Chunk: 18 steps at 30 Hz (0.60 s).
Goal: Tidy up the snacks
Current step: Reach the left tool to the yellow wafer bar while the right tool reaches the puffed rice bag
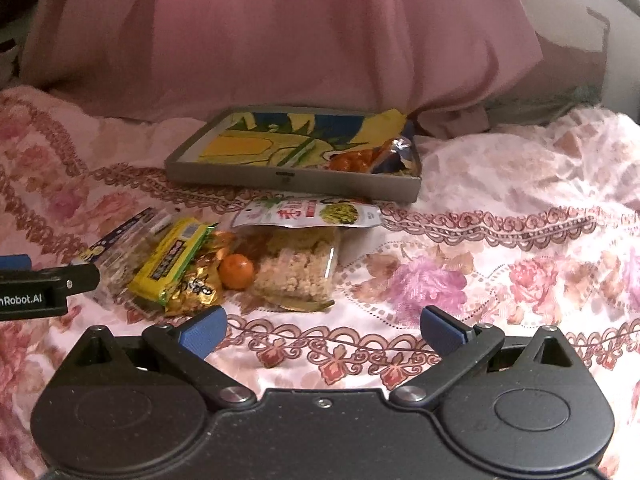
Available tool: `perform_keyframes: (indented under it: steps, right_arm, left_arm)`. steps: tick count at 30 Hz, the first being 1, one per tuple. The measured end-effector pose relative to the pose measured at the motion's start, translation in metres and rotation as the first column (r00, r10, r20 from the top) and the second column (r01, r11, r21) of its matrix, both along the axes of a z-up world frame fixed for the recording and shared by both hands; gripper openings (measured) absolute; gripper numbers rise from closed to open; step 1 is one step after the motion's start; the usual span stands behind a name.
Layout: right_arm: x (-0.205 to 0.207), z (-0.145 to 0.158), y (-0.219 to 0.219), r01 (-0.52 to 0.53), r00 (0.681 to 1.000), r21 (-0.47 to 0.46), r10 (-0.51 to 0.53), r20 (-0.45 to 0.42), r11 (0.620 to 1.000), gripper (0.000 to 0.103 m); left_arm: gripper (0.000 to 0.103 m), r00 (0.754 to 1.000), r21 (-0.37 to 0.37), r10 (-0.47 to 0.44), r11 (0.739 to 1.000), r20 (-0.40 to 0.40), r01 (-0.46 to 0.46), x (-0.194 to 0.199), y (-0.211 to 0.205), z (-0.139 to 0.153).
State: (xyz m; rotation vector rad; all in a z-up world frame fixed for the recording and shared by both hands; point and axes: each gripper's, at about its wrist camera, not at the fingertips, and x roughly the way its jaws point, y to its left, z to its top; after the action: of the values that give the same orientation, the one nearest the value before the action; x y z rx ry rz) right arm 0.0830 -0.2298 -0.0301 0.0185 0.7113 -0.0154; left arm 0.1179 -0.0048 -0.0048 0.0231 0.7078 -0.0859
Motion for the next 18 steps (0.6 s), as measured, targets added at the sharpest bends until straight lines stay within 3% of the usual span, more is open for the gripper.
perform_keyframes:
  steps: [5, 18]
  right_arm:
    - [0.009, -0.005, -0.007, 0.016, 1.000, 0.037, -0.015, -0.020, 0.999, 0.102]
    - [0.046, -0.016, -0.012, 0.016, 0.999, 0.013, -0.015, -0.044, 1.000, 0.102]
  left_arm:
    - [0.103, 1.000, 0.013, -0.012, 1.000, -0.004, 0.012, 0.013, -0.005, -0.004]
    - [0.103, 0.998, 0.041, -0.070, 0.997, -0.005, 0.070, 0.046, -0.013, -0.018]
